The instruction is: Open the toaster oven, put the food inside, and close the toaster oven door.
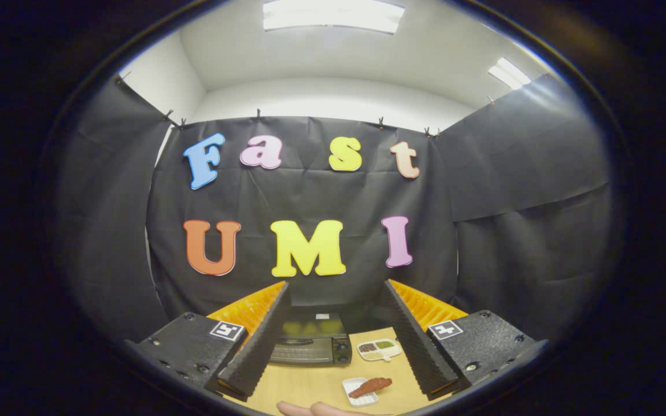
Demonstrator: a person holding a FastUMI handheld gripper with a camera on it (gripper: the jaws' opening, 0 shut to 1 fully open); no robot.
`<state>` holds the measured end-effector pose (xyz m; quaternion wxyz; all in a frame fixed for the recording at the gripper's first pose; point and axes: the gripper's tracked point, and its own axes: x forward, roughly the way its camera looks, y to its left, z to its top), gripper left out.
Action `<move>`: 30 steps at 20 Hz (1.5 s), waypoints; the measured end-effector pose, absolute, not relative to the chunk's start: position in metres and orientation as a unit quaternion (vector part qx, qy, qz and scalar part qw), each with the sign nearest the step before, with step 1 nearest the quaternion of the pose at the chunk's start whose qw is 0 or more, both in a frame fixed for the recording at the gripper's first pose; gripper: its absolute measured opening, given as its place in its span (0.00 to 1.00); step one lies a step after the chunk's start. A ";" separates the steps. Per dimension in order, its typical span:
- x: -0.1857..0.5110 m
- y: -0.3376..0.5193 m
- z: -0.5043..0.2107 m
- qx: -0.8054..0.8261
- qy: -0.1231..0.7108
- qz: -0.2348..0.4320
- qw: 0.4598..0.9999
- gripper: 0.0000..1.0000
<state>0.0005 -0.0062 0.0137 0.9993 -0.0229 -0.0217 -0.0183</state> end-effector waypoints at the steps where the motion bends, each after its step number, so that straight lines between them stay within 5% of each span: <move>1: 0.002 -0.006 0.011 -0.023 -0.021 -0.020 0.999 1.00; 15: 0.109 0.017 -0.078 -0.020 0.044 -0.013 0.999 1.00; 30: 0.289 0.087 -0.307 -0.107 0.270 0.028 0.957 1.00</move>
